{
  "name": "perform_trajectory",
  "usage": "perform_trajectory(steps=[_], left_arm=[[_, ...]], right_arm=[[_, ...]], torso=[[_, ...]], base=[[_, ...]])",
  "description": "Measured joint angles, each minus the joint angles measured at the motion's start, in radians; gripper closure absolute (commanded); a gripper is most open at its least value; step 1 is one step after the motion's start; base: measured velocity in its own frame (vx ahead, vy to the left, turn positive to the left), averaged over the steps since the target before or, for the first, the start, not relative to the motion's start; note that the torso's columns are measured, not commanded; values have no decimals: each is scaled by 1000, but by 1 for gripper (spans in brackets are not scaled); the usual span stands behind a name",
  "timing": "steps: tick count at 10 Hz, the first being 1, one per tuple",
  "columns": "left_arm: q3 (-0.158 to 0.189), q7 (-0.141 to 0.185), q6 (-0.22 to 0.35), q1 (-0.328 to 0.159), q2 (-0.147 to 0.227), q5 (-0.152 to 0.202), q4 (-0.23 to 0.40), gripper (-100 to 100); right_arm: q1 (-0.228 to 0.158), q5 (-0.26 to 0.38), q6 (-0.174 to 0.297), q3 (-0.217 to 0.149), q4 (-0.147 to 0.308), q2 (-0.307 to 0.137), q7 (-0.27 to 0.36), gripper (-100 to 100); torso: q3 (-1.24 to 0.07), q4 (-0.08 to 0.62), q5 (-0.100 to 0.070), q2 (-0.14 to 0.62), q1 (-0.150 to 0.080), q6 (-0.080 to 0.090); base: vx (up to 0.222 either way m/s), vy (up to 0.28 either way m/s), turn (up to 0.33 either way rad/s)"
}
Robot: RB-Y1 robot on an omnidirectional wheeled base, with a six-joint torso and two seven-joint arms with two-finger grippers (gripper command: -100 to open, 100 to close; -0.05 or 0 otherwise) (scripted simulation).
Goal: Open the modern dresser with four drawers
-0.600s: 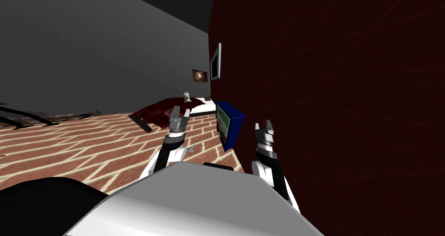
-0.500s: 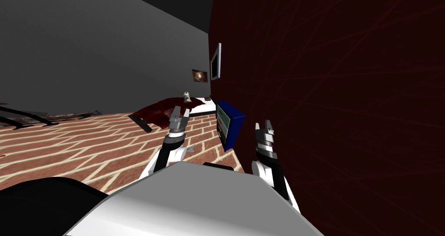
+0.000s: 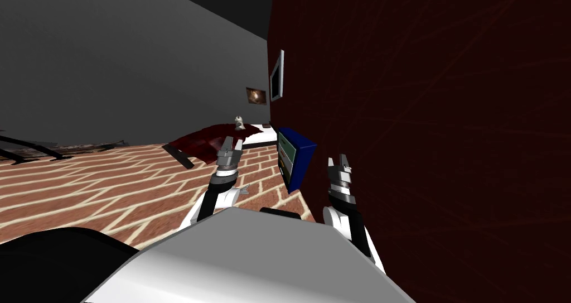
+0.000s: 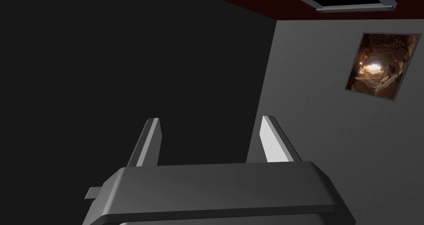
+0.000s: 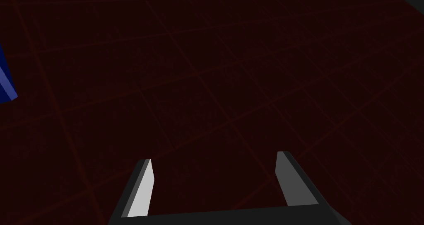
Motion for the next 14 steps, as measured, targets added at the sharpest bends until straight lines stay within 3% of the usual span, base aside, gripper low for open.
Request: perform_trajectory(steps=[3,4,5,8,14], left_arm=[[0,0,0,0,0,0,0,0],[0,0,0,0,0,0,0,0],[0,0,0,0,0,0,0,0],[0,0,0,0,0,0,0,0],[0,0,0,0,0,0,0,0]], right_arm=[[0,0,0,0,0,0,0,0],[0,0,0,0,0,0,0,-100],[0,4,8,-1,2,-14,2,-100],[-1,25,47,-7,28,-75,13,-100],[-5,95,192,-43,126,-220,49,-100]], torso=[[-443,221,0,222,0,0],[-590,295,0,295,0,0],[-659,328,0,329,2,0],[-685,341,1,341,2,0],[-684,342,0,343,0,0]], base=[[0,0,0],[12,28,32],[15,63,51],[43,100,72],[66,171,111]])
